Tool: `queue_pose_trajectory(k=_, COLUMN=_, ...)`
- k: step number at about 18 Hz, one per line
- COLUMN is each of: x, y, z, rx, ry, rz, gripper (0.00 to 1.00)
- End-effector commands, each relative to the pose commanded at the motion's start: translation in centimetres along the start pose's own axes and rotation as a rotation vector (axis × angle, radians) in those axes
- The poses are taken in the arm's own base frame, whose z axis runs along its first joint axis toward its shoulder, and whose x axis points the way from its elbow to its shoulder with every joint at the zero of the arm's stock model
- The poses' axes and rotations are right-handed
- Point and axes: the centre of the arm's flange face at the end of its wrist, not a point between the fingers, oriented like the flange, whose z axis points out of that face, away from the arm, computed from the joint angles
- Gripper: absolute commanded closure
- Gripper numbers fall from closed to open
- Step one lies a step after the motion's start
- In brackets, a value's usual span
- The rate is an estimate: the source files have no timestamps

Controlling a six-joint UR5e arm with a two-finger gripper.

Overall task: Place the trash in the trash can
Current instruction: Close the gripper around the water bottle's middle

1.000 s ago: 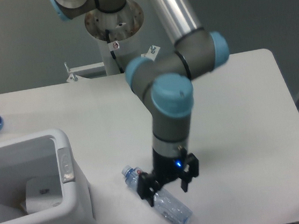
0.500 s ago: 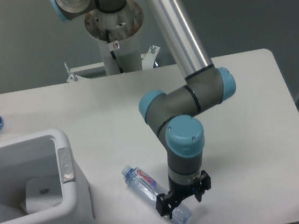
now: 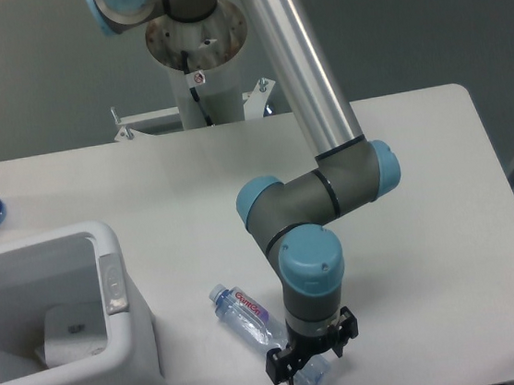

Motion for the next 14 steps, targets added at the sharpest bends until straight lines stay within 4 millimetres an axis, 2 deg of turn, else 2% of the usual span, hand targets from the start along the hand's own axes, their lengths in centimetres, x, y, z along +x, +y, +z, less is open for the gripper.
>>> queue_pose_trajectory(k=4, x=-0.13, y=0.19, z=0.58, rx=-0.009, ry=-0.008, rz=-0.001, gripper=0.02)
queue_pose_trajectory(k=5, x=-0.15, y=0.26, z=0.65, rx=-0.012, ry=-0.01, rz=-0.001, gripper=0.06)
queue_pose_trajectory(k=9, x=-0.15, y=0.34, z=0.56, rx=-0.013, ry=-0.01, rz=-0.001, gripper=0.4)
queue_pose_trajectory(k=11, x=-0.14, y=0.36, z=0.39, rx=-0.012, ry=-0.01, rz=-0.001, gripper=0.45)
queue_pose_trajectory(k=14, x=0.0, y=0.4, z=-0.05, rx=-0.007, ry=-0.009, rz=0.006, gripper=0.46)
